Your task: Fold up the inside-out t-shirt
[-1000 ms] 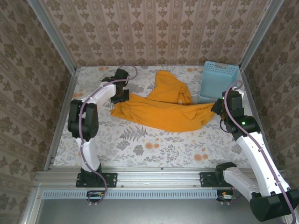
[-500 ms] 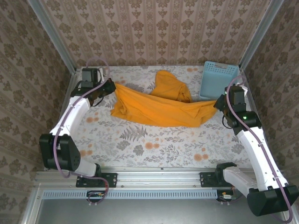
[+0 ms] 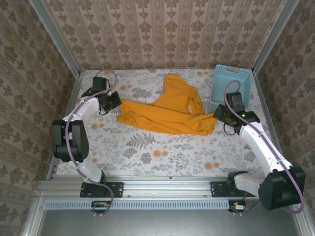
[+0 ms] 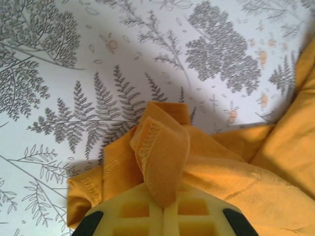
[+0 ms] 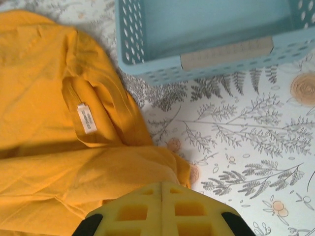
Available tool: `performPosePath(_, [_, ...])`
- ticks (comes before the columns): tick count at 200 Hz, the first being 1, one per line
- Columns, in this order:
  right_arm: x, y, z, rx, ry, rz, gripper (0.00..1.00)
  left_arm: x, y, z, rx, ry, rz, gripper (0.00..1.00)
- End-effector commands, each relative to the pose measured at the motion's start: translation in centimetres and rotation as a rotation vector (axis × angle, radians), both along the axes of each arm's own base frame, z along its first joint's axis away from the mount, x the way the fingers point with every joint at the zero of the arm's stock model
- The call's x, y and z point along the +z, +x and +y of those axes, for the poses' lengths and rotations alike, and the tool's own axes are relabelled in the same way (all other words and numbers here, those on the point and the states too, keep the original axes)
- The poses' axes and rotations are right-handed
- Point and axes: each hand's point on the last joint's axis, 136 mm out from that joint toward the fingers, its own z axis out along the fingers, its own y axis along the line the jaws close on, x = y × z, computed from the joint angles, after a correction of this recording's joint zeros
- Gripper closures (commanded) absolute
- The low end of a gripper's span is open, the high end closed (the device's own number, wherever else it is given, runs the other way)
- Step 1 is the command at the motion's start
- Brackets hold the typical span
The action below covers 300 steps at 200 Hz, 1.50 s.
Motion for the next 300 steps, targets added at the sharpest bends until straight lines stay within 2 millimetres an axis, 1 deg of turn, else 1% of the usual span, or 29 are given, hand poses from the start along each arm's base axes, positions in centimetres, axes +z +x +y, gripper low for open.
performPosePath(1, [-1.1, -0.4, 0.6, 0.007, 0.035, 0.014, 1.00, 0.6, 0.4, 0.7, 0.014, 0.029, -0.002, 1.00])
performPosePath(36, [-4.2, -2.7, -0.6, -0.037, 0.001, 0.091, 1.00, 0.4, 0.3, 0.3, 0.012, 0.021, -0.009, 1.00])
performPosePath(46, [-4.8, -3.1, -0.8, -0.046, 0.003, 0.109, 0.96, 0.4, 0.3, 0.2, 0.010, 0.017, -0.010, 1.00])
performPosePath(53, [-5.1, -3.4, -0.9, -0.050, 0.003, 0.116, 0.90, 0.4, 0.3, 0.0, 0.005, 0.017, -0.013, 1.00])
performPosePath(60, [-5.1, -3.5, -1.0, -0.051, 0.003, 0.116, 0.83, 0.4, 0.3, -0.2, 0.000, 0.017, -0.014, 1.00])
performPosePath(79, [-4.8, -3.8, -1.1, -0.047, -0.002, 0.097, 0.74, 0.5, 0.4, -0.4, -0.007, 0.018, -0.017, 1.00])
performPosePath(104, [-4.2, -4.0, -0.9, -0.028, -0.009, 0.072, 0.66, 0.6, 0.4, -0.6, -0.015, 0.023, -0.019, 1.00])
performPosePath(124, [-4.7, -4.0, -0.3, -0.005, 0.000, 0.072, 0.62, 0.6, 0.4, -0.7, -0.017, 0.029, -0.019, 1.00])
performPosePath(136, [-5.1, -3.8, 0.1, 0.013, 0.010, 0.091, 0.62, 0.6, 0.5, -0.7, -0.017, 0.029, -0.023, 1.00])
performPosePath(144, [-4.7, -2.9, 0.4, 0.020, 0.012, 0.071, 0.62, 0.6, 0.5, -0.9, -0.020, 0.030, -0.022, 1.00])
performPosePath(174, [-4.6, -1.6, 0.1, 0.004, -0.015, 0.077, 0.63, 0.6, 0.4, -1.0, -0.021, 0.030, -0.021, 1.00])
performPosePath(196, [-5.1, -1.3, 0.5, 0.010, -0.034, 0.102, 0.63, 0.6, 0.4, -0.9, -0.022, 0.035, -0.019, 1.00])
performPosePath(212, [-5.7, -1.3, 0.2, -0.002, -0.055, 0.126, 0.64, 0.6, 0.4, -0.9, -0.021, 0.035, -0.020, 1.00])
performPosePath(222, [-5.9, -1.3, -0.2, -0.016, -0.077, 0.138, 0.67, 0.7, 0.4, -0.9, -0.022, 0.036, -0.021, 1.00])
performPosePath(243, [-5.7, -1.2, -1.0, -0.046, -0.117, 0.137, 0.73, 0.8, 0.3, -0.9, -0.022, 0.037, -0.023, 1.00])
performPosePath(245, [-5.9, -1.7, -1.2, -0.047, -0.123, 0.159, 0.73, 0.9, 0.4, -0.9, -0.022, 0.037, -0.026, 1.00])
performPosePath(249, [-5.9, -1.9, -1.3, -0.051, -0.131, 0.166, 0.74, 0.9, 0.3, -0.8, -0.020, 0.038, -0.025, 1.00])
performPosePath(289, [-4.8, -2.9, -2.3, -0.068, -0.187, 0.176, 0.79, 1.5, 0.5, -0.7, -0.012, 0.038, -0.039, 1.00])
performPosePath(300, [-4.5, -3.3, -2.6, -0.072, -0.205, 0.177, 0.82, 1.8, 0.5, -0.6, -0.008, 0.035, -0.044, 1.00])
